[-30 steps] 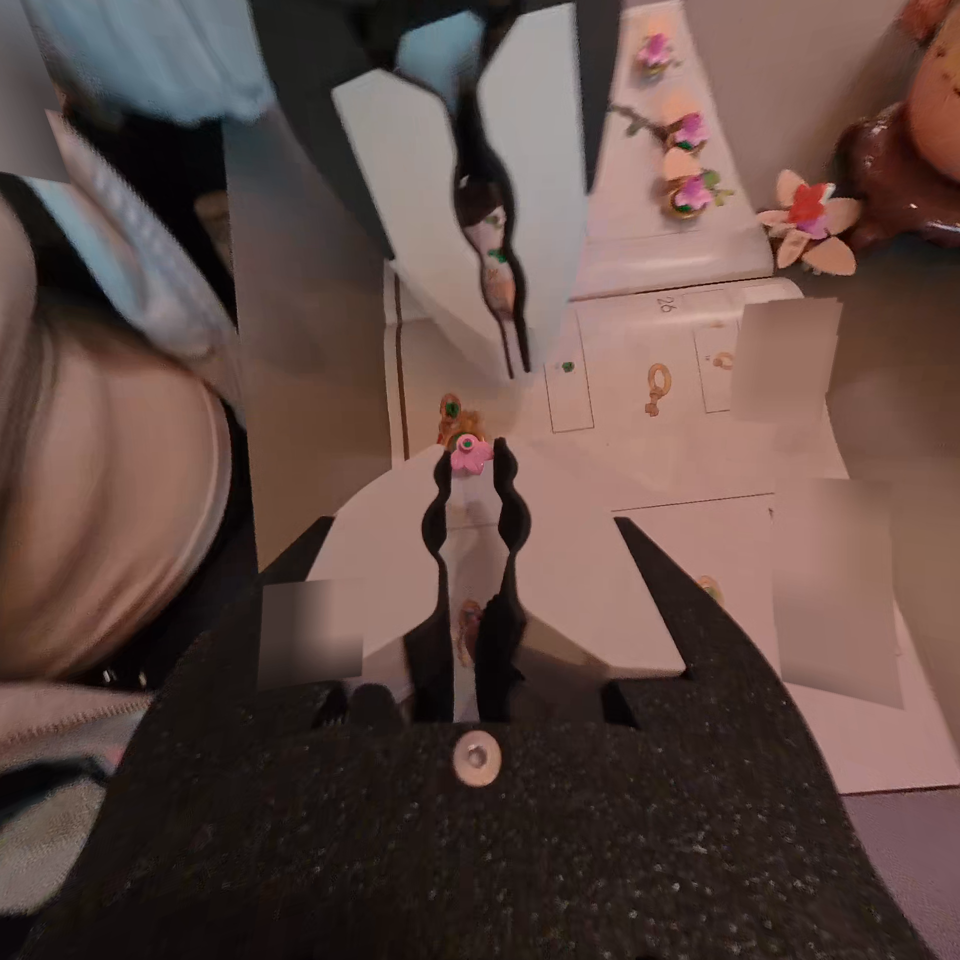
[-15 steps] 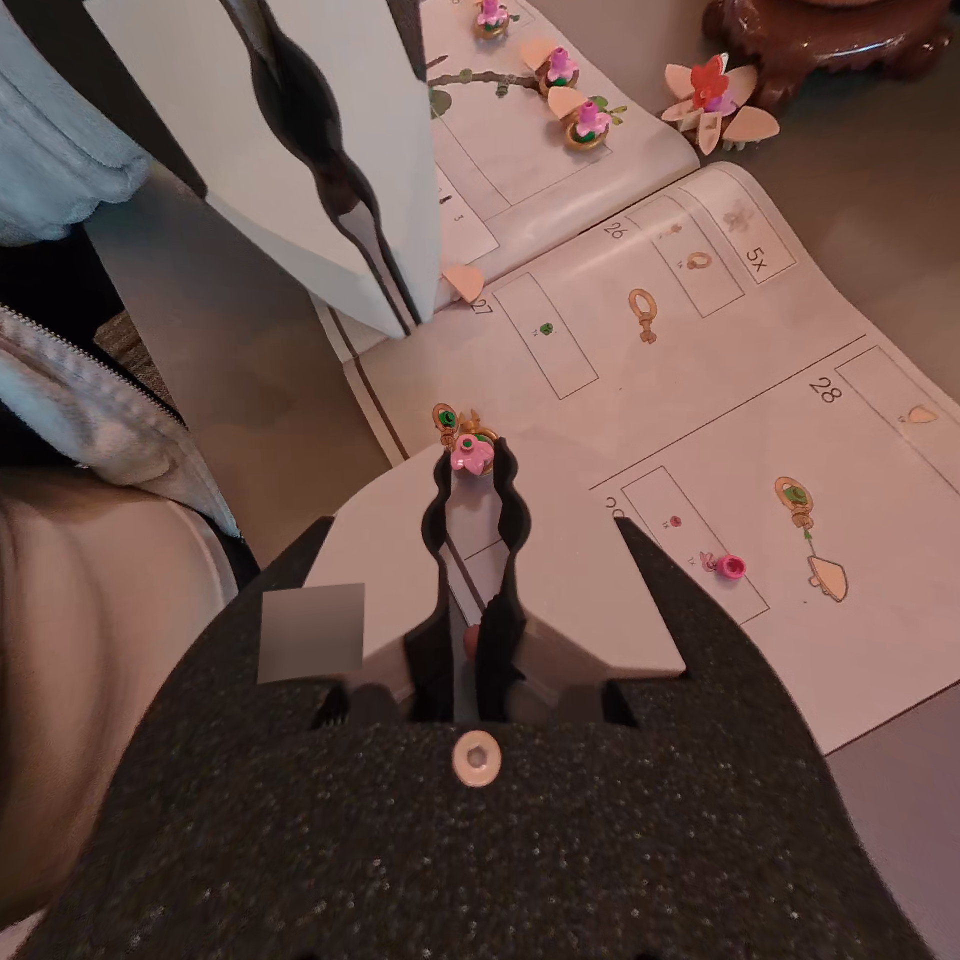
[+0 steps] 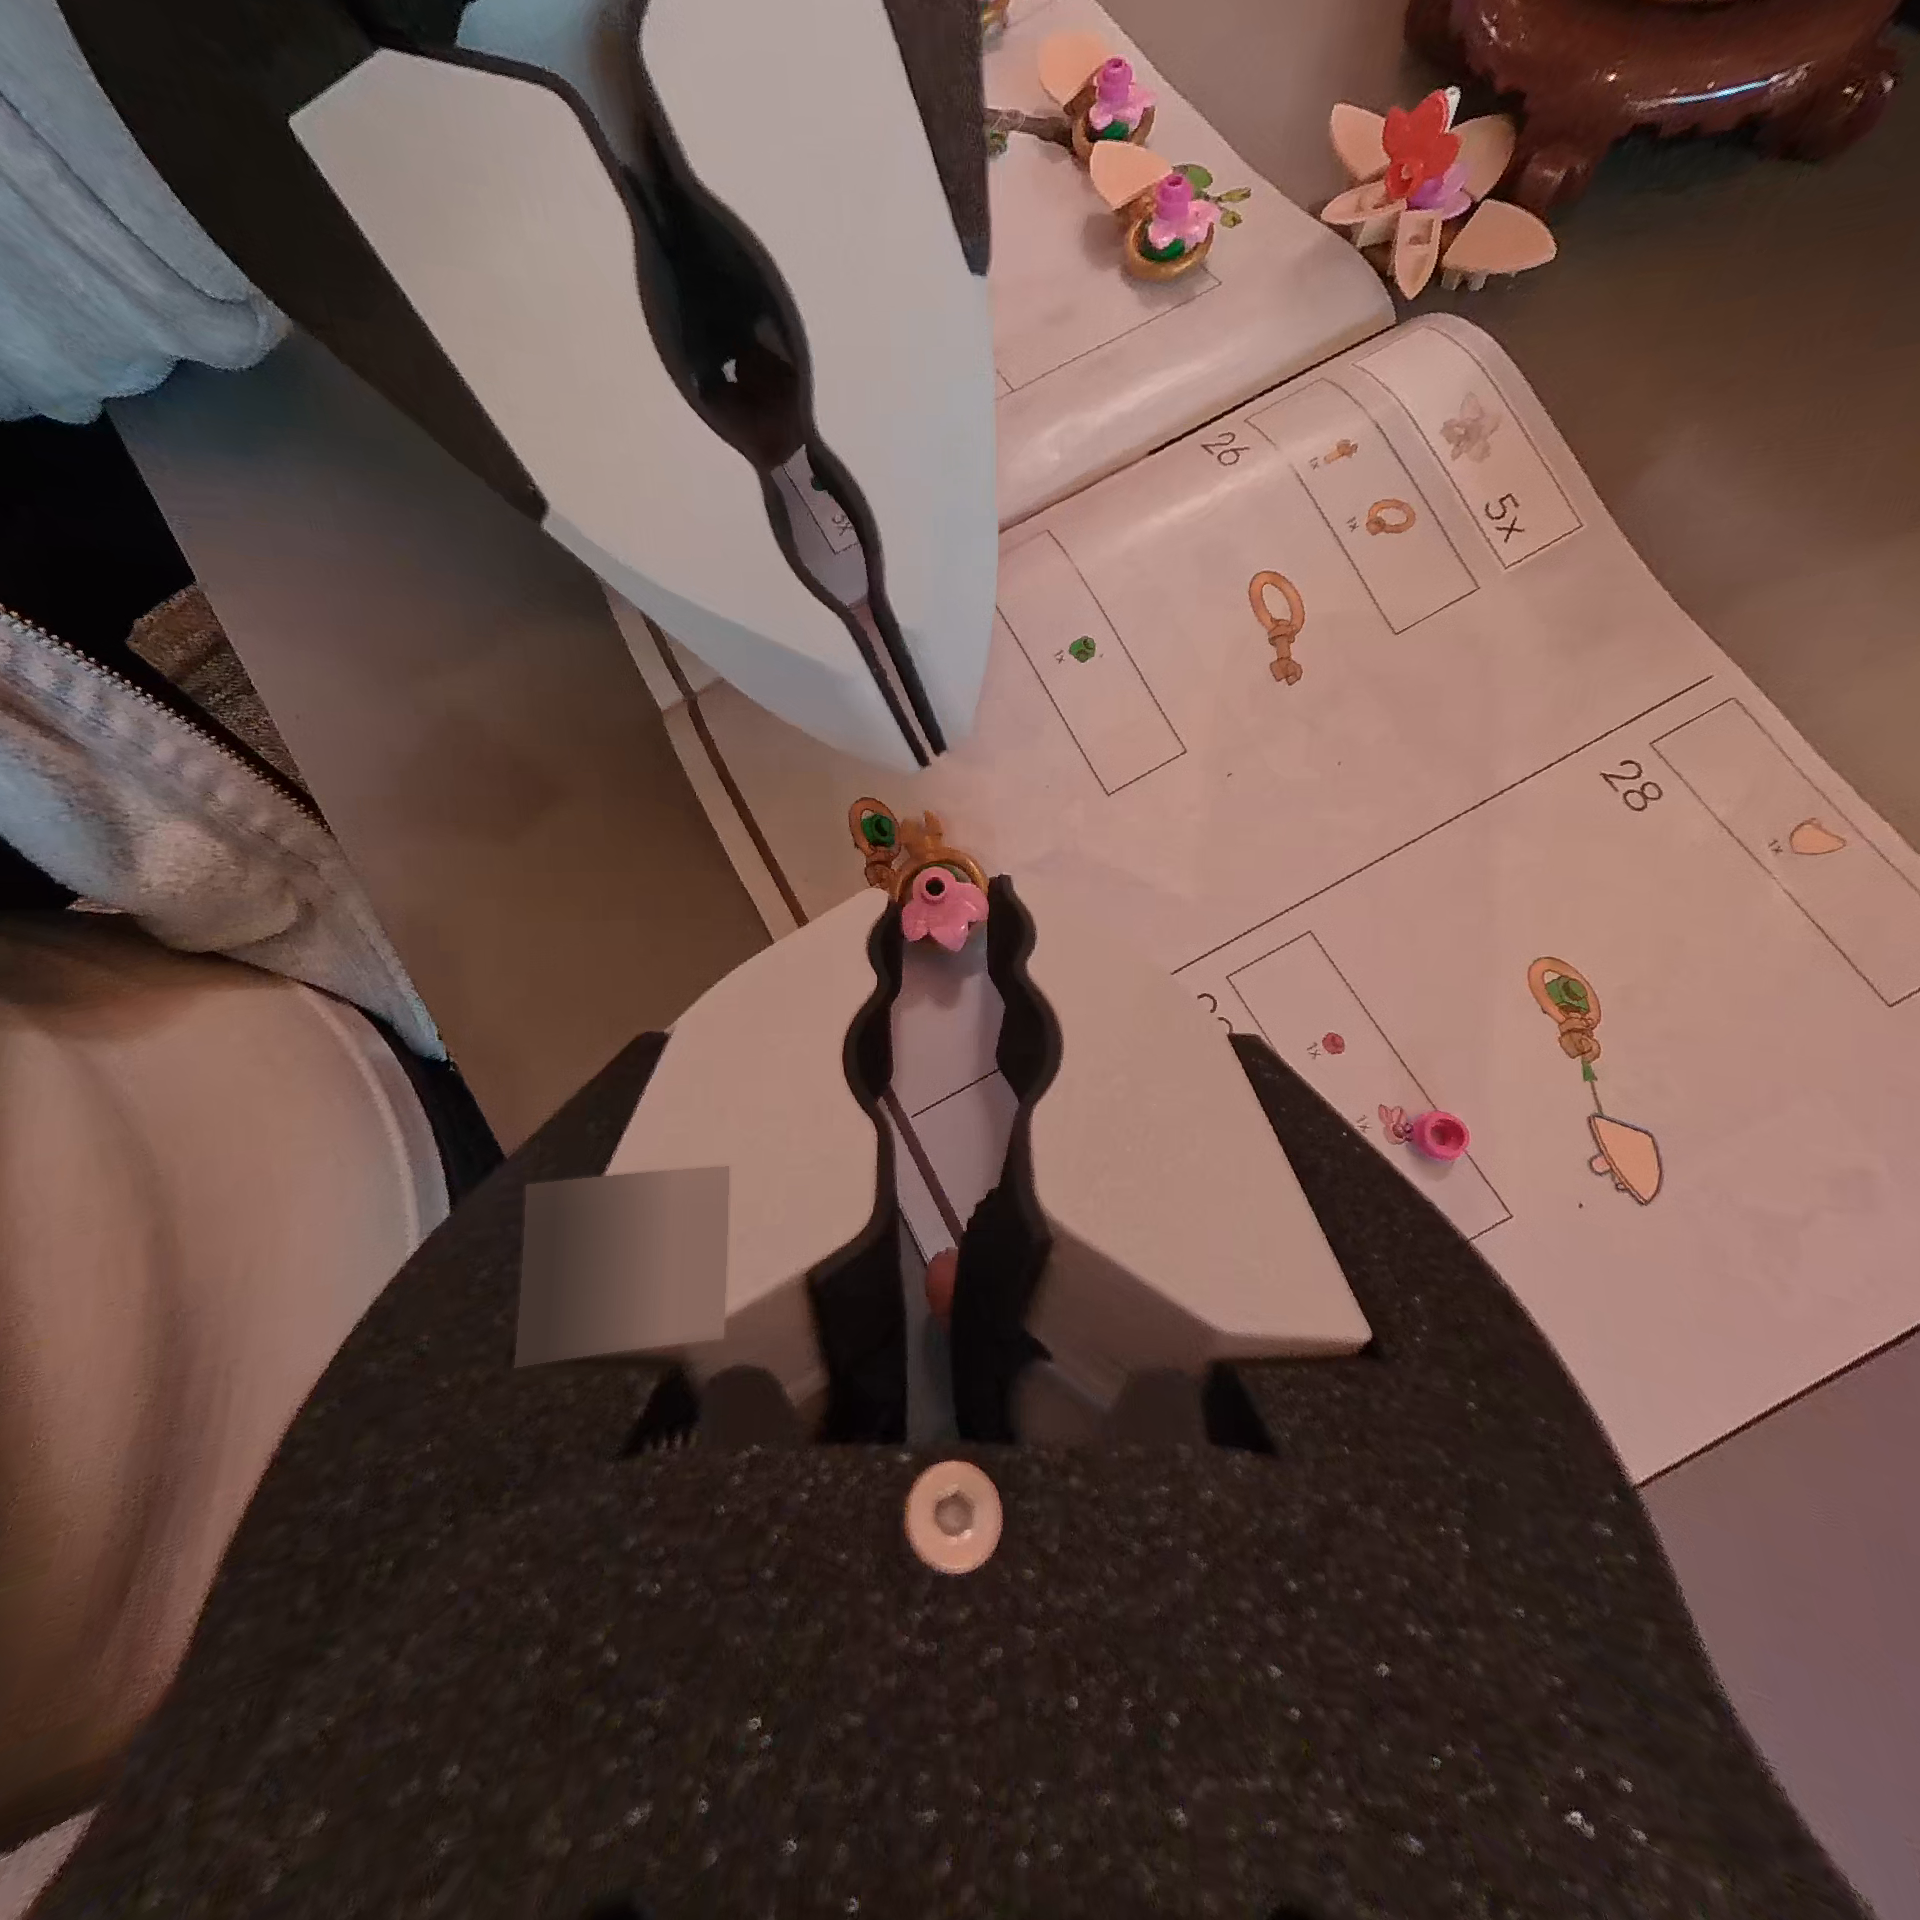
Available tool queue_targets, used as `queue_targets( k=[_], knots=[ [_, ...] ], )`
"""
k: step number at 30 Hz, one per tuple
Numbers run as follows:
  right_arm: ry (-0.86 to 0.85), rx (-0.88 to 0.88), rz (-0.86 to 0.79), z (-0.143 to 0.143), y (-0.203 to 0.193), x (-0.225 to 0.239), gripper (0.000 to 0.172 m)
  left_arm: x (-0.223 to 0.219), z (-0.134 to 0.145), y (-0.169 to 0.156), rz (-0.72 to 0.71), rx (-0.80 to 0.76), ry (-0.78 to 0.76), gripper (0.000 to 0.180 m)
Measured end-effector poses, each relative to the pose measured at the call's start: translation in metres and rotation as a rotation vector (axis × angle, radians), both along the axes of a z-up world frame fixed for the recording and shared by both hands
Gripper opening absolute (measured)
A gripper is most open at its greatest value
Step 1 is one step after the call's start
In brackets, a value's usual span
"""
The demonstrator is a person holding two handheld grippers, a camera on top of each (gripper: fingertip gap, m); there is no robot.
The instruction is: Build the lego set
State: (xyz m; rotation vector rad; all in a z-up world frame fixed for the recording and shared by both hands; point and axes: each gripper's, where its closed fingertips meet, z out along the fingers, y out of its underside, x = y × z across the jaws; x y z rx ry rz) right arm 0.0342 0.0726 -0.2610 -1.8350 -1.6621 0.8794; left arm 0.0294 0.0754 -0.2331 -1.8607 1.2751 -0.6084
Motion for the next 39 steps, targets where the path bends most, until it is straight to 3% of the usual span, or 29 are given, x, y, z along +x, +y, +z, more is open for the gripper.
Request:
queue_targets(
  k=[10,14,33,39],
  knots=[
    [-0.012,0.021,0.001,0.000,0.001,-0.001,0.014,0.005,-0.014,0.007,0.056,-0.121,0.020,0.004],
    [-0.018,0.026,0.006,0.000,0.000,-0.001,0.014,0.012,0.000,-0.007,-0.036,-0.200,-0.123,0.004],
    [-0.022,0.045,0.013,0.001,0.000,-0.003,0.014,0.005,-0.024,-0.008,-0.047,-0.144,0.051,0.000],
    [-0.012,0.033,0.010,0.000,-0.001,-0.002,0.014,0.004,-0.018,-0.008,-0.058,-0.114,0.042,0.000]
  ],
)
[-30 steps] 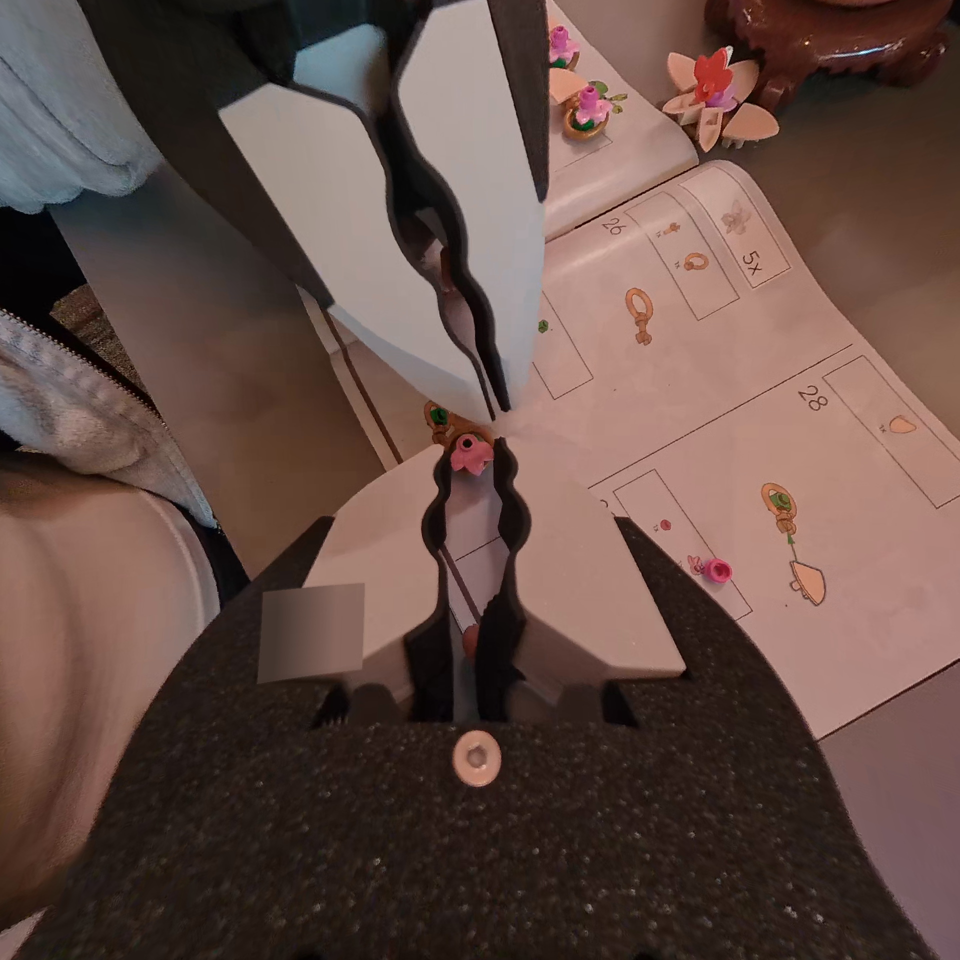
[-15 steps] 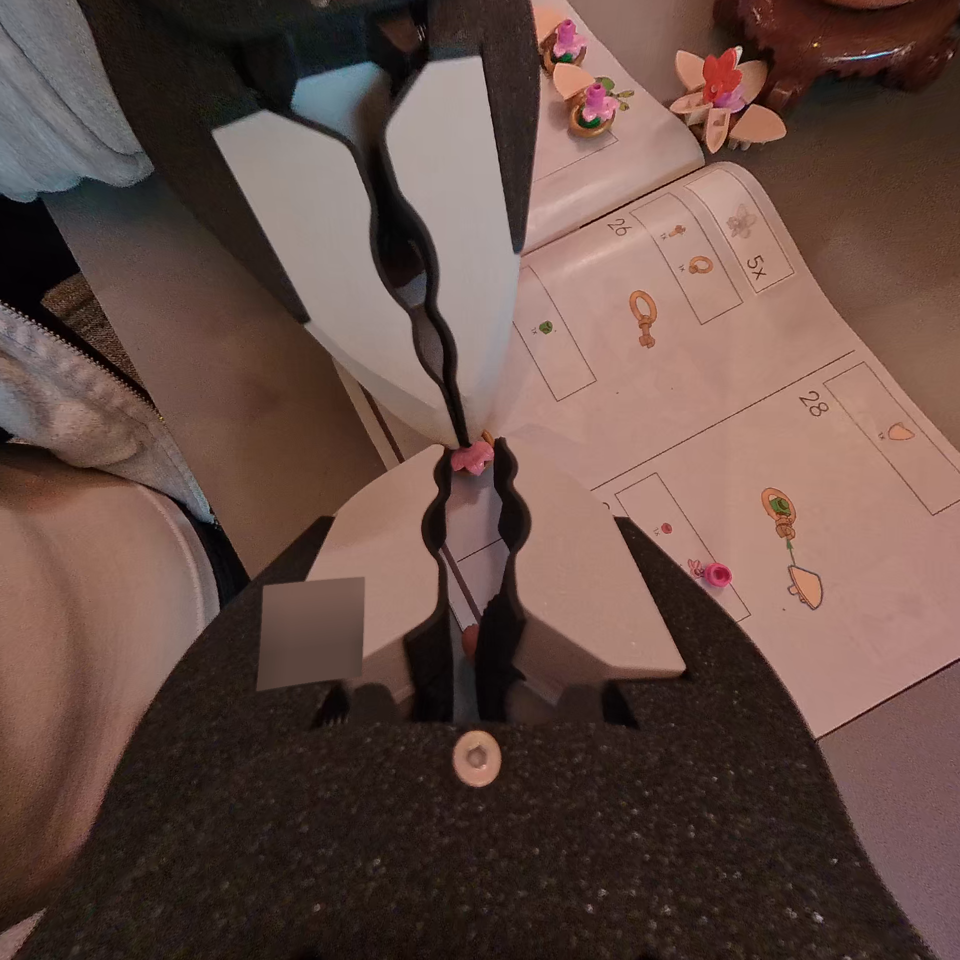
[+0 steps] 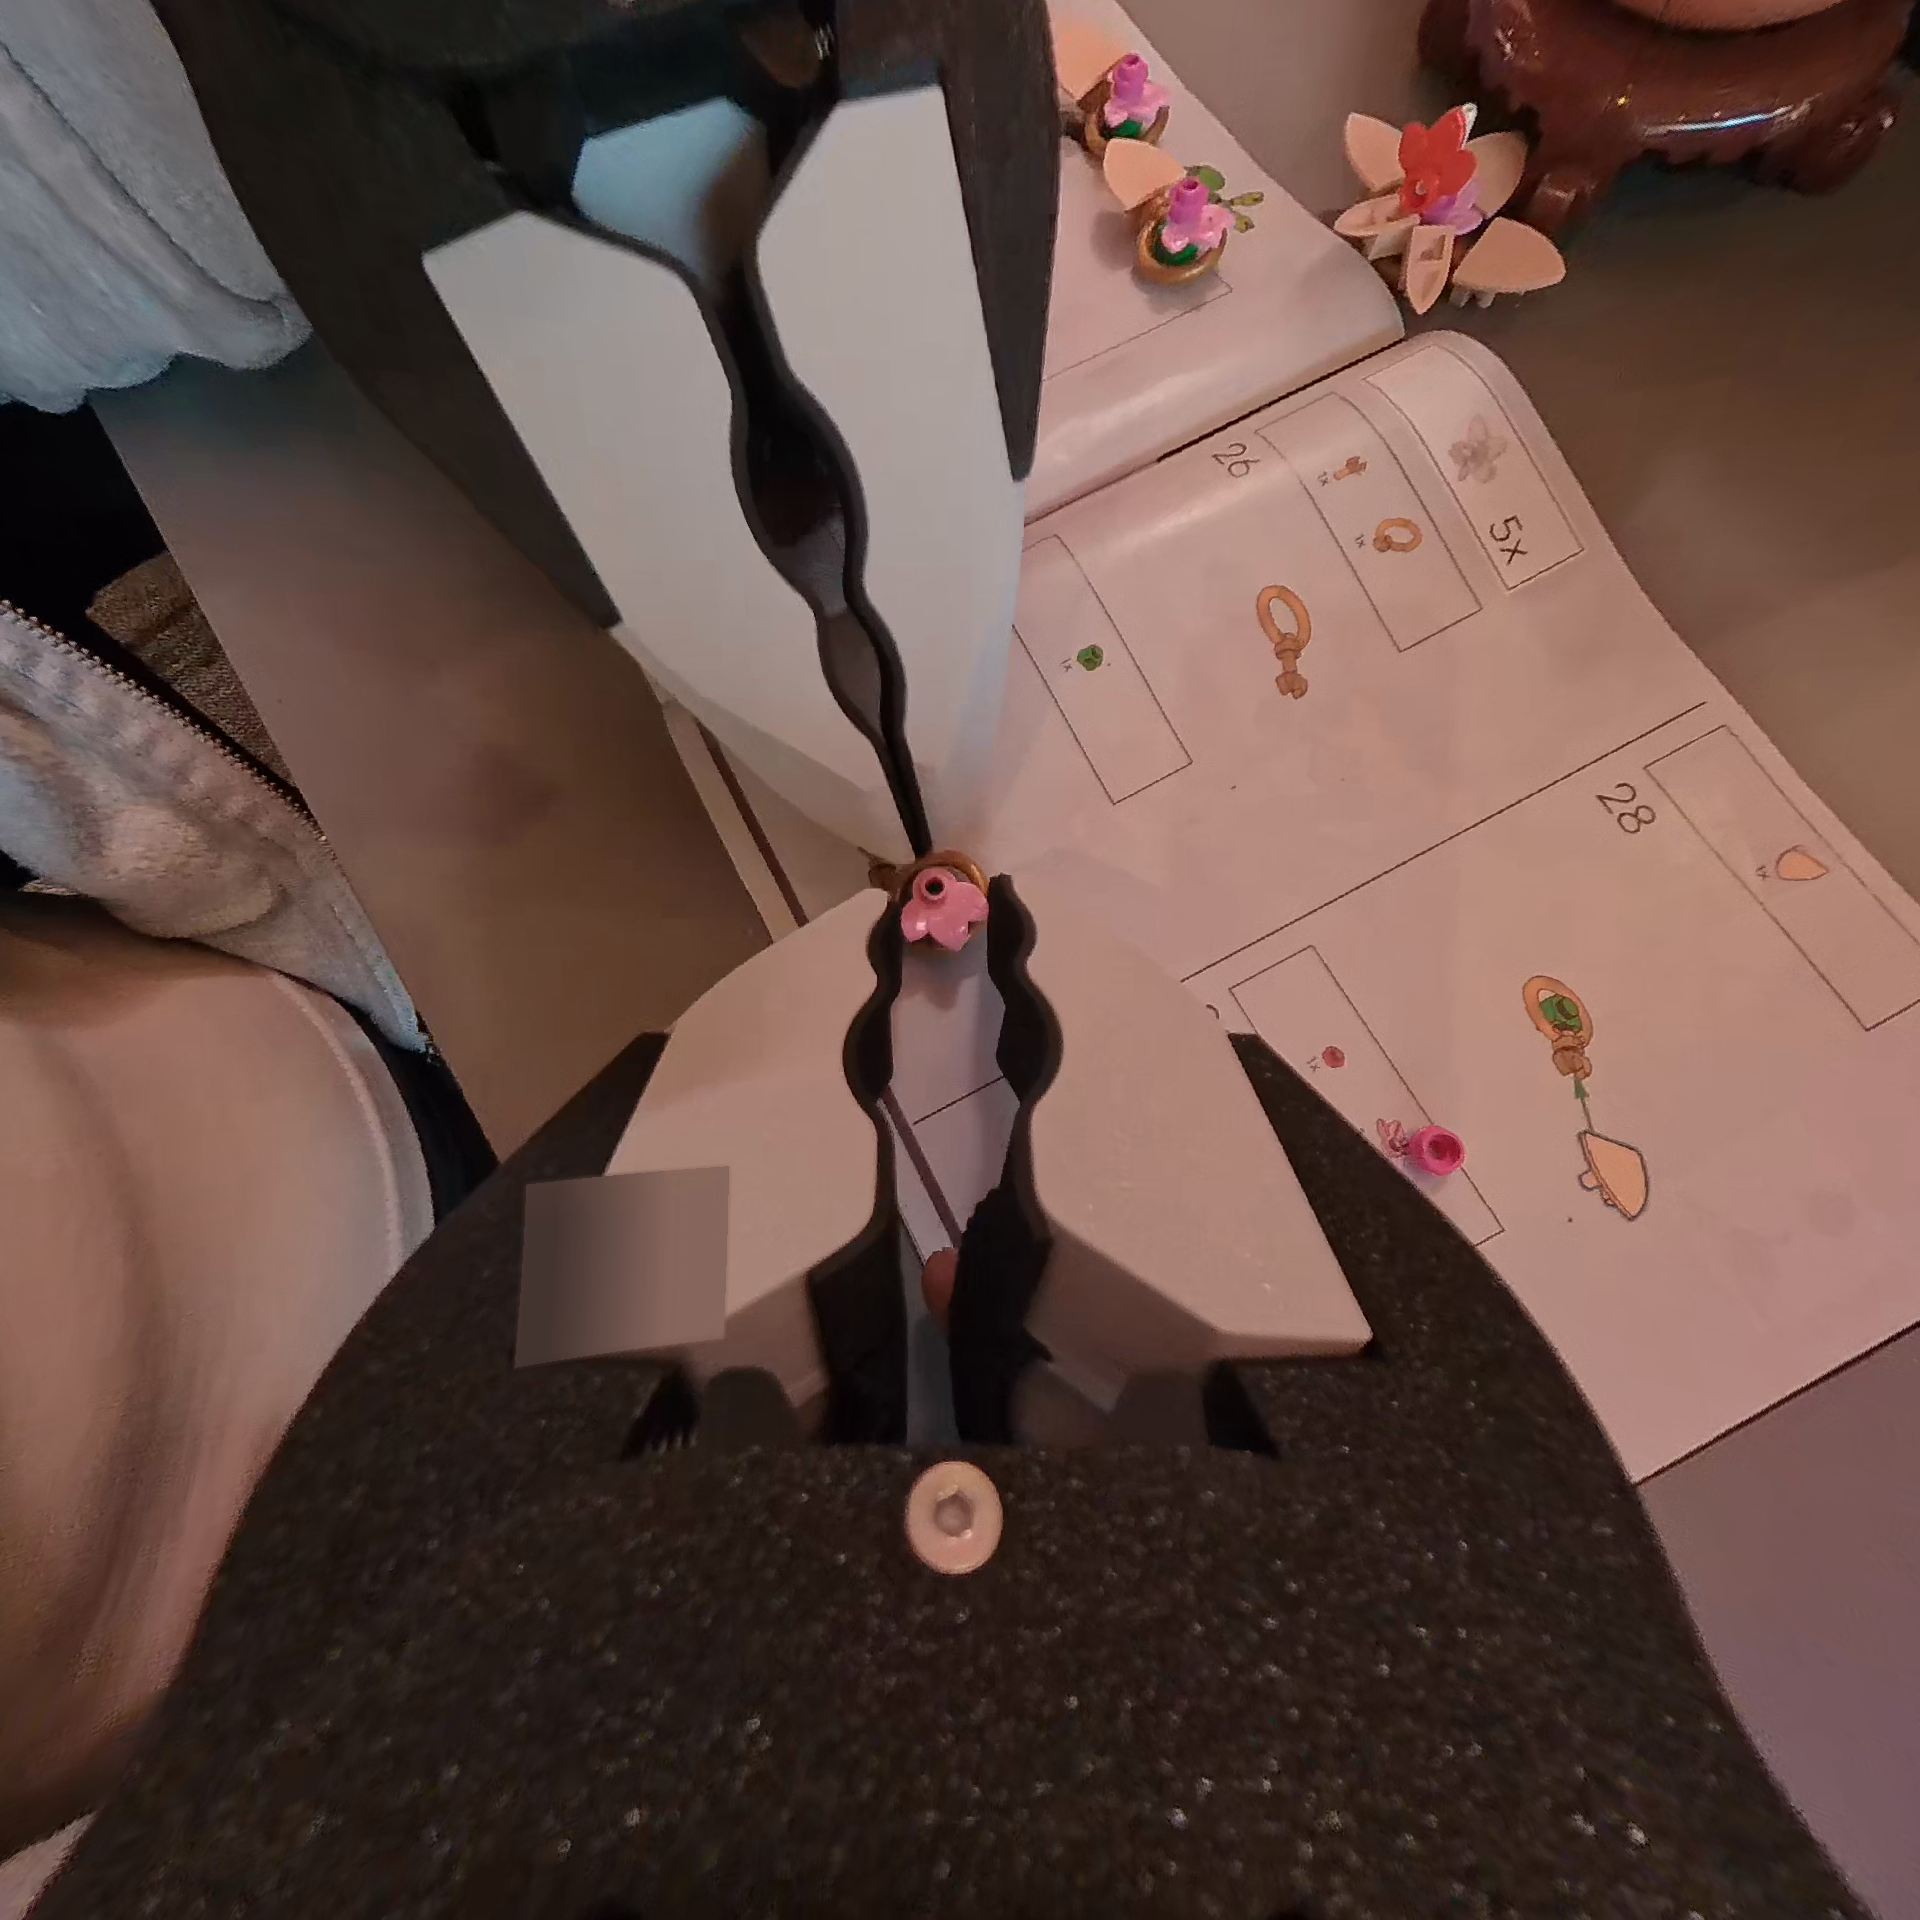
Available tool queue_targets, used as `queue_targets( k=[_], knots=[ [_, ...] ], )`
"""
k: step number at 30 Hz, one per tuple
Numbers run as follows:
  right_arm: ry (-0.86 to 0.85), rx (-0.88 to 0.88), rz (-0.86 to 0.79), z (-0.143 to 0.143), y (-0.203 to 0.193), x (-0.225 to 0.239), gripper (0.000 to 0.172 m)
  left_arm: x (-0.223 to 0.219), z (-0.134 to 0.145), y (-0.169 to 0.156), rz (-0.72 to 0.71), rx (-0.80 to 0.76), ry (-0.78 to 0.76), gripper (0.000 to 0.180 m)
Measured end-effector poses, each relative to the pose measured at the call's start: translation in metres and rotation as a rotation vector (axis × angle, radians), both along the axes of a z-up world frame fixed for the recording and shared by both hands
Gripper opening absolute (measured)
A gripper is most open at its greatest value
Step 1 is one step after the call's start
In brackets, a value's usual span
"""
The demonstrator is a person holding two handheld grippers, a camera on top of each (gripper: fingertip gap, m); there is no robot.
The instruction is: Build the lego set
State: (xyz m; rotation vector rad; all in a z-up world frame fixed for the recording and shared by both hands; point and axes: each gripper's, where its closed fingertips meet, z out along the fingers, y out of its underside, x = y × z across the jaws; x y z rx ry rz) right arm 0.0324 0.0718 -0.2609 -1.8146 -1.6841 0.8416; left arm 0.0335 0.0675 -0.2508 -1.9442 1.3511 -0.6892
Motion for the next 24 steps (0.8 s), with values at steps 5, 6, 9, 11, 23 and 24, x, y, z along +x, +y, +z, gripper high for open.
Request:
queue_targets(
  k=[5,6,9,11,23,24],
  knots=[
    [0.001,0.009,0.000,0.000,0.000,0.000,0.014,-0.009,0.008,0.007,0.035,0.017,-0.035,0.000],
    [0.000,0.010,0.003,0.000,0.000,0.000,0.014,-0.008,0.009,0.007,0.035,0.017,-0.046,0.000],
    [-0.003,0.012,0.009,0.000,-0.002,0.000,0.014,-0.006,0.009,0.007,0.030,0.019,-0.049,0.000],
    [-0.006,0.013,0.010,0.000,-0.002,0.000,0.014,-0.006,0.008,0.007,0.027,0.025,-0.039,0.000],
    [-0.022,0.036,0.028,0.001,-0.004,0.002,0.014,-0.004,0.005,0.000,-0.035,0.063,-0.007,0.000],
    [-0.025,0.039,0.032,0.000,-0.005,0.002,0.014,-0.005,0.006,0.001,-0.026,0.064,-0.010,0.000]
  ],
)
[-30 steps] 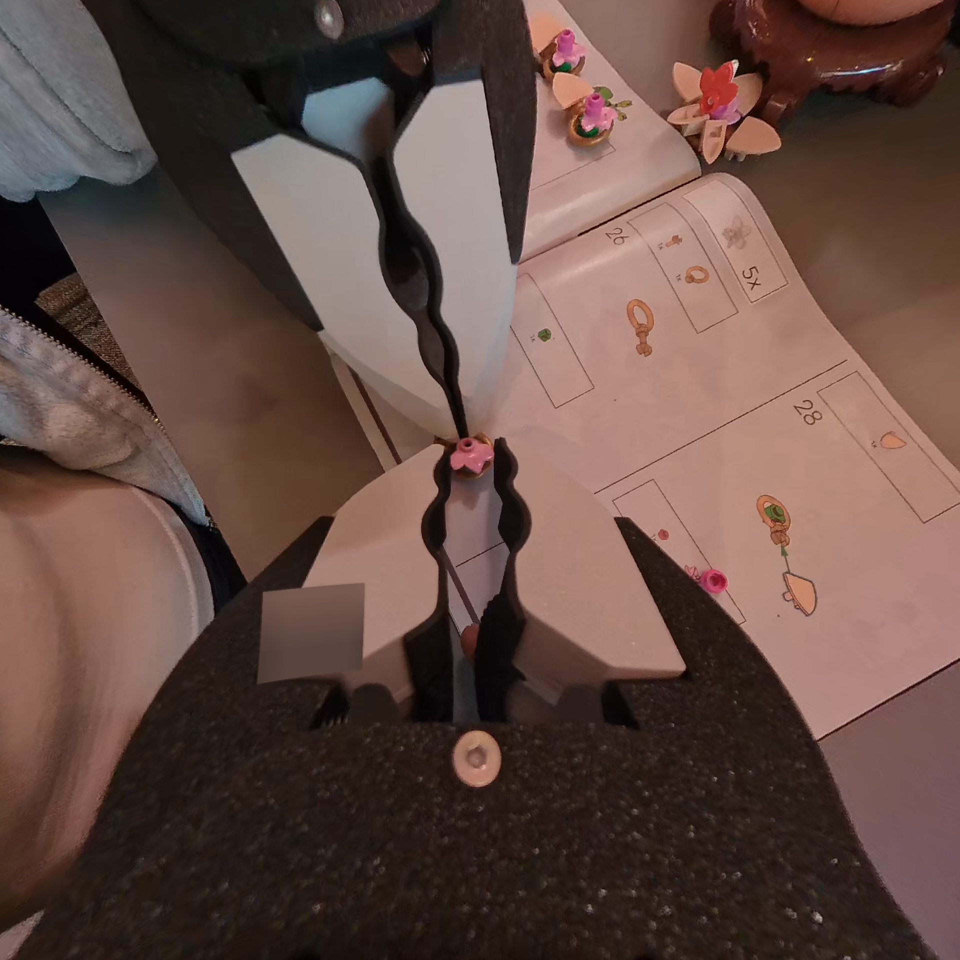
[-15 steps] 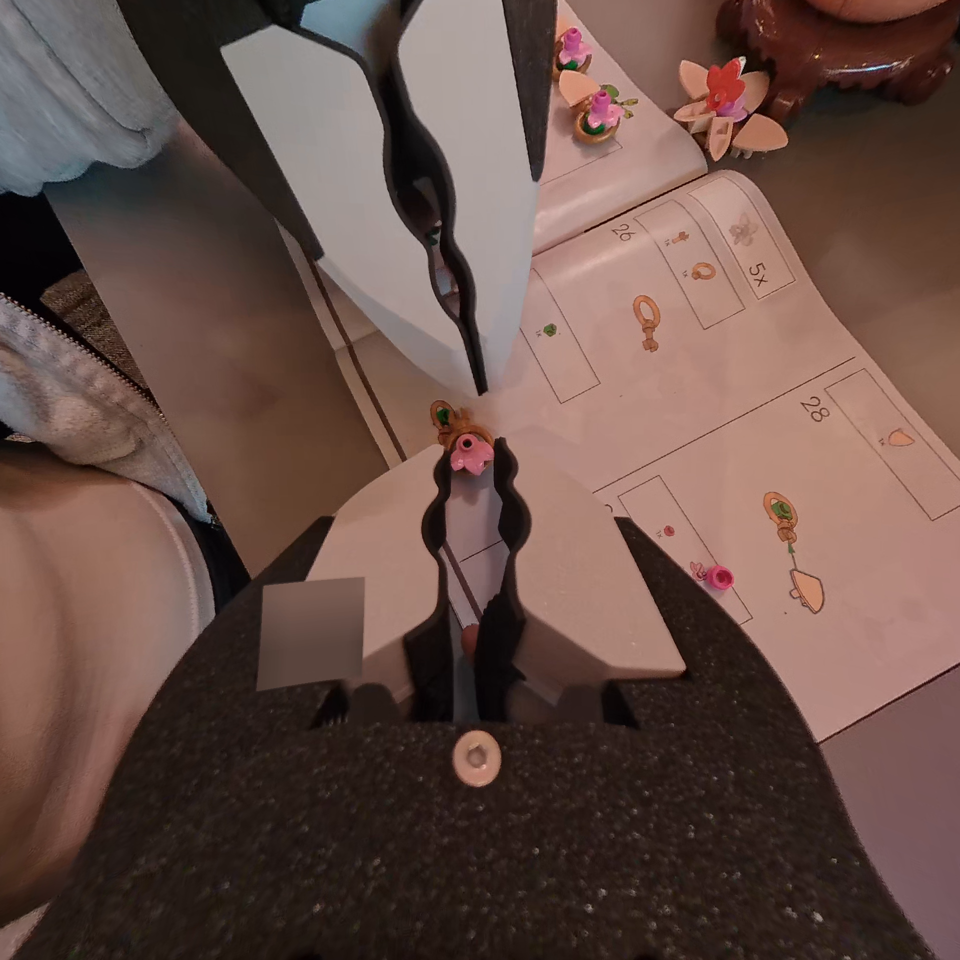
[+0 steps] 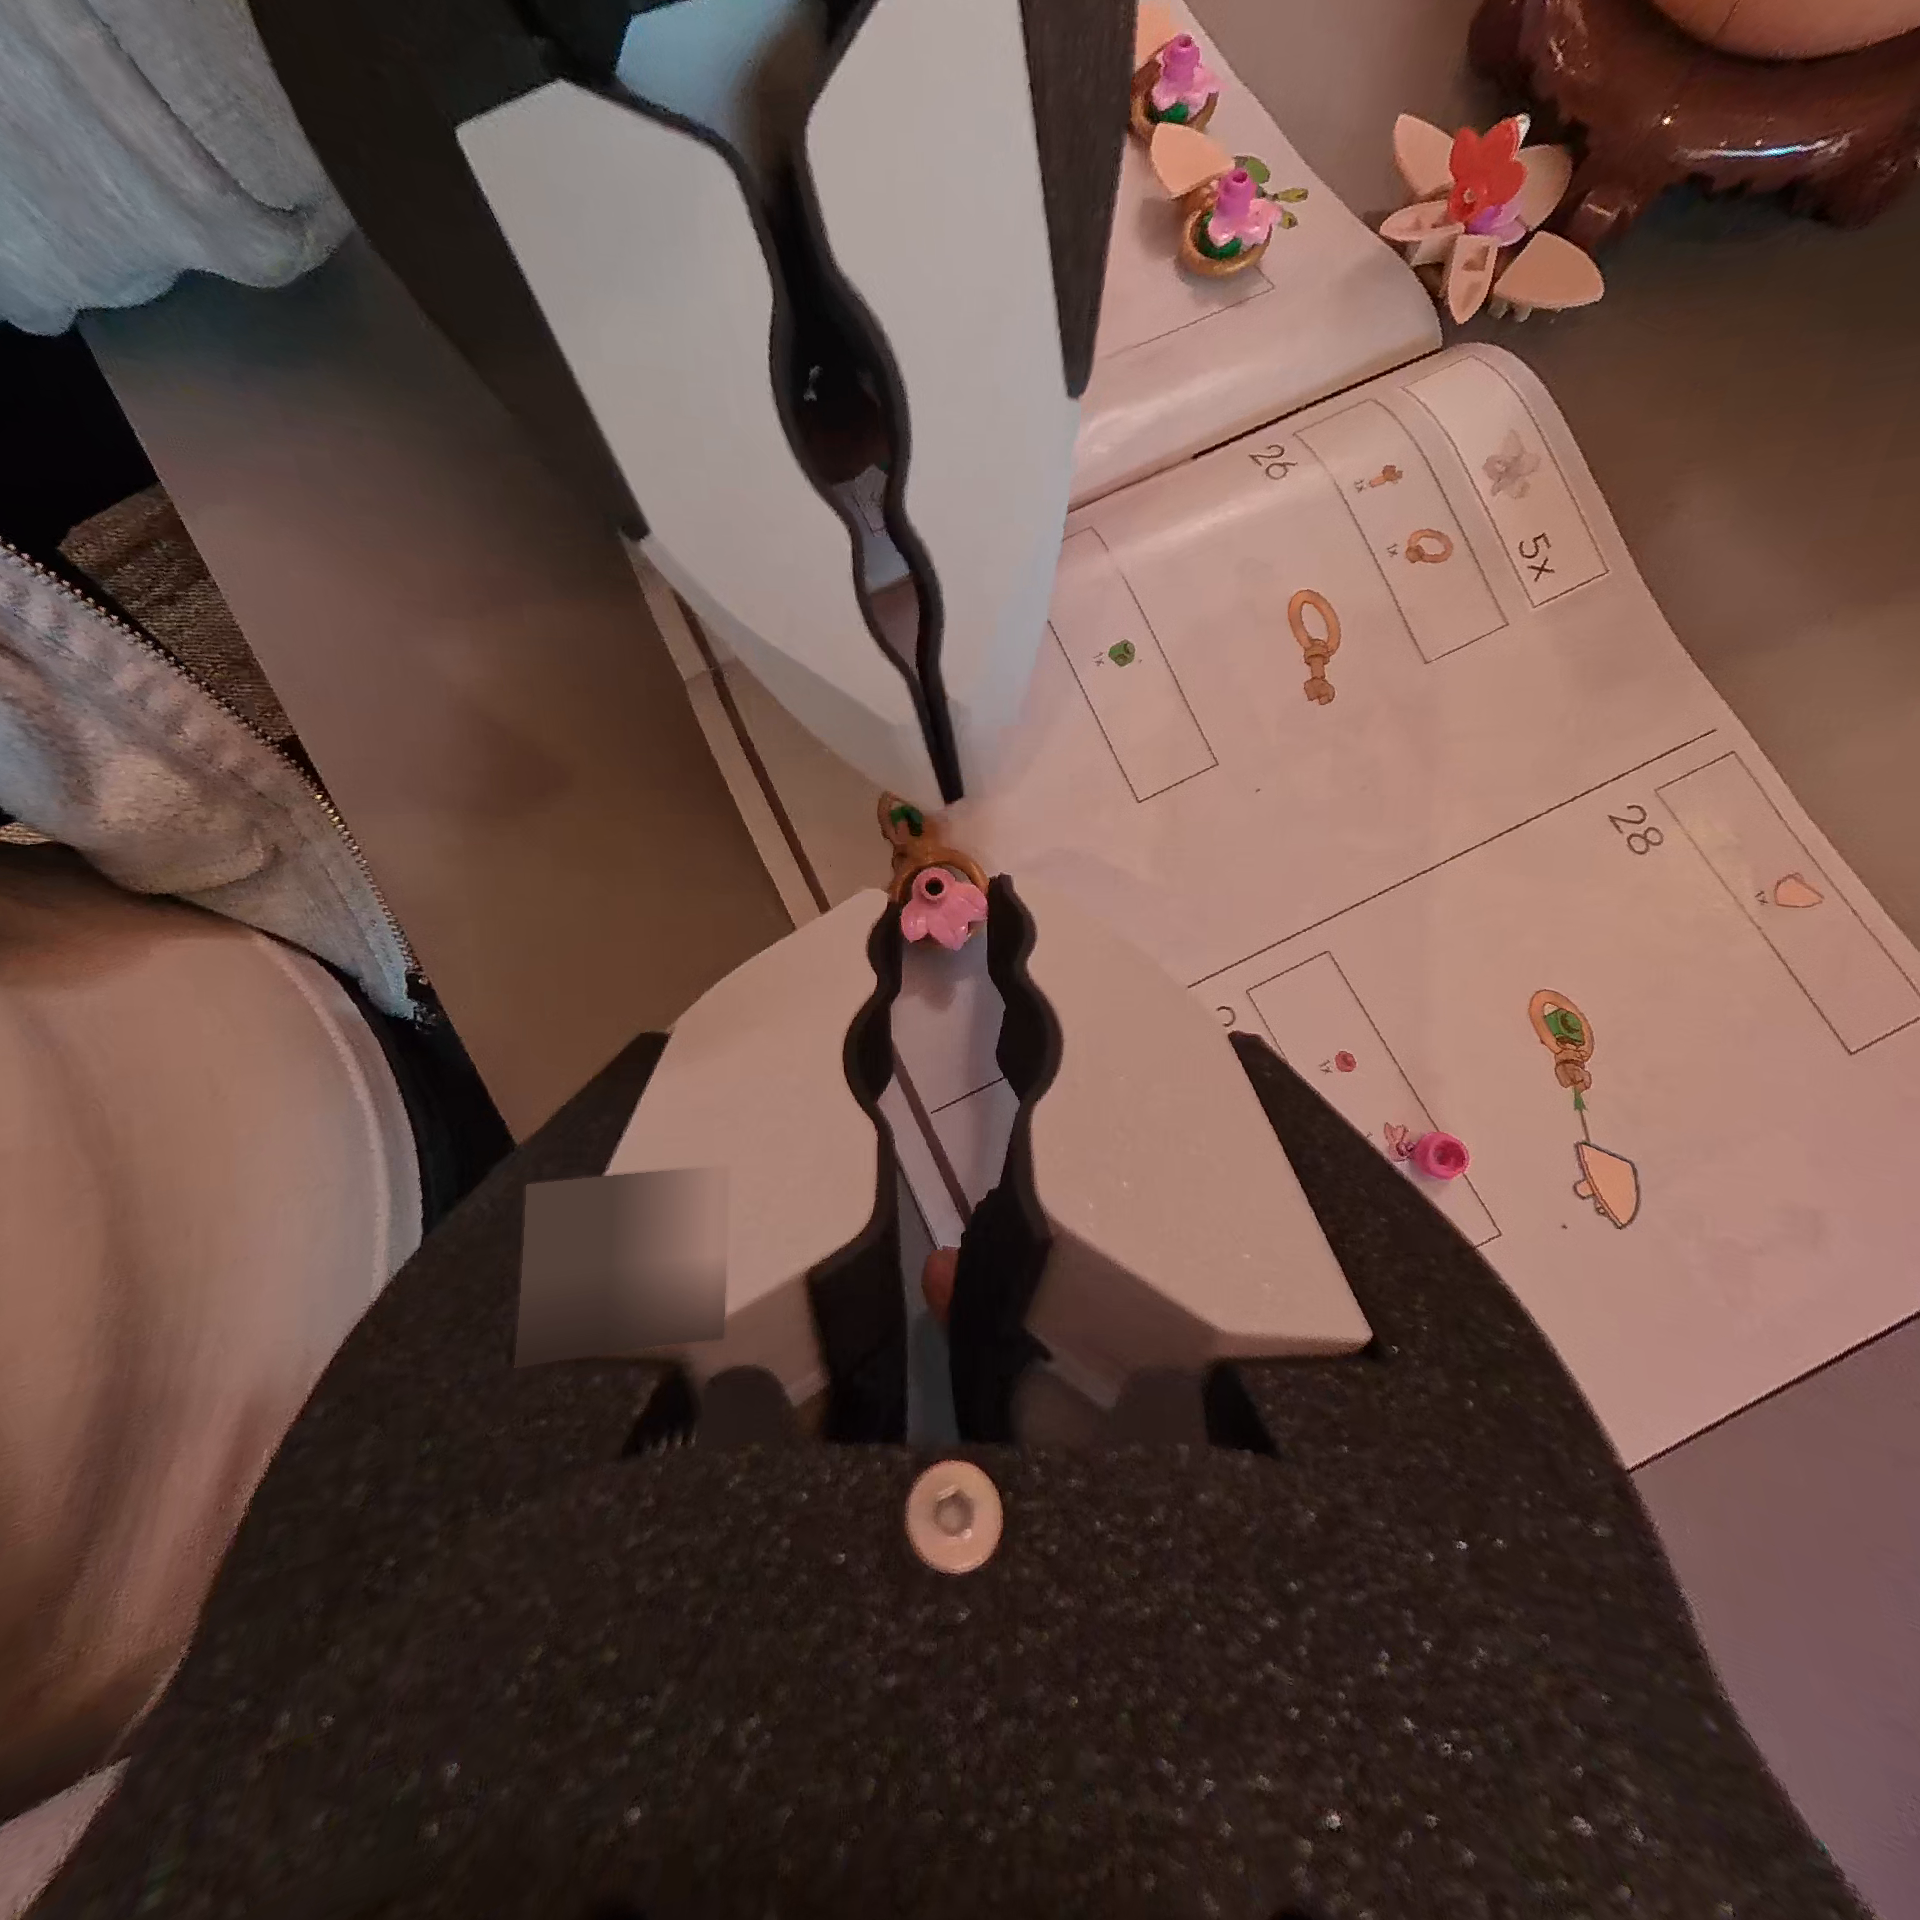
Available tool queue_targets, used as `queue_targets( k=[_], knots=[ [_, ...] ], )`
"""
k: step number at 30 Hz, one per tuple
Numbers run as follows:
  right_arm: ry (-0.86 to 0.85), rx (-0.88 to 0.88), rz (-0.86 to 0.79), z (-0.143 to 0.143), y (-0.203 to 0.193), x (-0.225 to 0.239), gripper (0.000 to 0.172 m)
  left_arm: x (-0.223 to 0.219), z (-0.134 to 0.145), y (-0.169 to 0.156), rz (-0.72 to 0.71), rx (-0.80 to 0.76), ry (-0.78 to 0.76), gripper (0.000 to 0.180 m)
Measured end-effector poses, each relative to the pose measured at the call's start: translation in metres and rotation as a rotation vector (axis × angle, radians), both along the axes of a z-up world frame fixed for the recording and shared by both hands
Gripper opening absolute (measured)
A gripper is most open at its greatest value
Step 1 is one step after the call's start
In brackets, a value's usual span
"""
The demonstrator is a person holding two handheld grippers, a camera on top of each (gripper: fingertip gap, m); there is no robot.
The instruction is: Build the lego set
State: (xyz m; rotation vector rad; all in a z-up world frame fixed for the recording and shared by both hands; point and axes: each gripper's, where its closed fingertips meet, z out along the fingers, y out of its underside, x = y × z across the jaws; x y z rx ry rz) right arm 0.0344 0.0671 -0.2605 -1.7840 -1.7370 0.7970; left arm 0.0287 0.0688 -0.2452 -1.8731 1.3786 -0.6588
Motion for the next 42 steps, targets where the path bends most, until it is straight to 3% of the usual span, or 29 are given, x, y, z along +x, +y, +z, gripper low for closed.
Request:
queue_targets(
  k=[7,24,42],
  knots=[
    [0.013,-0.001,-0.005,0.004,0.000,0.005,0.014,-0.006,0.005,0.007,0.046,0.003,-0.029,0.000],
    [-0.009,0.001,-0.005,0.000,-0.002,0.002,0.014,0.012,0.005,-0.006,-0.055,0.009,-0.049,0.000],
    [-0.014,0.005,-0.016,0.000,0.000,0.001,0.014,0.015,-0.006,-0.006,-0.054,0.000,-0.008,0.000]
  ],
)
